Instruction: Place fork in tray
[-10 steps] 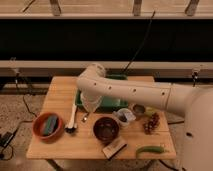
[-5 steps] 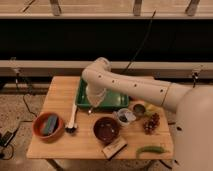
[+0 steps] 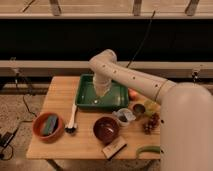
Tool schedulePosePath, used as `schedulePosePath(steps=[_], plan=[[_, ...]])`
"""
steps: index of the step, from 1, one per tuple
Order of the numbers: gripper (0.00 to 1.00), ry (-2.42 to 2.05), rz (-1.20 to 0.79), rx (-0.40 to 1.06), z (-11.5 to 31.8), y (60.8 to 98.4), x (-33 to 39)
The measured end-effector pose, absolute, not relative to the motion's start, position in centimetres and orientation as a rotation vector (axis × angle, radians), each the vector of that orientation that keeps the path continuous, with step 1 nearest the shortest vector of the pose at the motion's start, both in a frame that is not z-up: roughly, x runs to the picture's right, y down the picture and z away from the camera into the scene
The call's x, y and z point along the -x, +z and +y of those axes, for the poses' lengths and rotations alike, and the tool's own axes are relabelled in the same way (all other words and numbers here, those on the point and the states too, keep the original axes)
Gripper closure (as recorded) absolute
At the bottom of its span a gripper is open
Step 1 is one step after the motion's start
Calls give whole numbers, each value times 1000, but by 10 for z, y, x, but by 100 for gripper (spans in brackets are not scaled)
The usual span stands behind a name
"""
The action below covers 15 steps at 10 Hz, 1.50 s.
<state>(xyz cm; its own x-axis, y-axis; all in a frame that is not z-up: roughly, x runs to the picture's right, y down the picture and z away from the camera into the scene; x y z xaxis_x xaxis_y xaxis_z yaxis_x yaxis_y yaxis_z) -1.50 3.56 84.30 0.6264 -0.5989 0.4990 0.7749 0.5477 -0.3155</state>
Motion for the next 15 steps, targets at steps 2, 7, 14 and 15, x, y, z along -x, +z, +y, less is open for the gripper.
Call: schedulePosePath(steps=[2,7,14,15], plan=[[100,-805,-344,541,28,850,6],[82,-710,-321,510,10,852,-19],[48,-704,-327,478,-2,848,-20],[48,-703,-327,478,-1,848,-21]])
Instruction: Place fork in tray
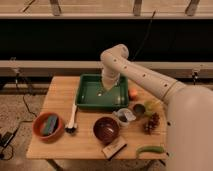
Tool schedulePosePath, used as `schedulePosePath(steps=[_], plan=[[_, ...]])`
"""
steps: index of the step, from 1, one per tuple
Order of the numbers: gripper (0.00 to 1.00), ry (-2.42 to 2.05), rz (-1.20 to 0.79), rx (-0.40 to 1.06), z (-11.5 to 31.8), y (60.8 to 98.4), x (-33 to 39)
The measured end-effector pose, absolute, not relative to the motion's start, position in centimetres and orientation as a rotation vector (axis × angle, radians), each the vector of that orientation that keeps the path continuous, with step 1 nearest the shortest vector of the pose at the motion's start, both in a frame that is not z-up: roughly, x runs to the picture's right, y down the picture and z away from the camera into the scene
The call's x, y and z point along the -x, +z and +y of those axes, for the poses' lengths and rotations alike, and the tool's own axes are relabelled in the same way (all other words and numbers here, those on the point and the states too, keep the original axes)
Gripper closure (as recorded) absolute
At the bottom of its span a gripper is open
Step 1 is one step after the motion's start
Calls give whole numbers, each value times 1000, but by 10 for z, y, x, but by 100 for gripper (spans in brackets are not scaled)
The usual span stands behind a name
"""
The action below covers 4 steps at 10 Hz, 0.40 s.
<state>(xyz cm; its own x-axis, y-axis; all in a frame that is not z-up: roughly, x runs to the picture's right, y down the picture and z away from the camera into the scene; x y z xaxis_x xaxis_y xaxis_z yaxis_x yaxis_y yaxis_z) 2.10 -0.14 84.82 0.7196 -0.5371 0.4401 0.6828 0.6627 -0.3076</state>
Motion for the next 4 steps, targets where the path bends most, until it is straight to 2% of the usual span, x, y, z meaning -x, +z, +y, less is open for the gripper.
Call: schedulePosePath(steps=[4], plan=[[48,-703,-327,478,-2,848,-21]])
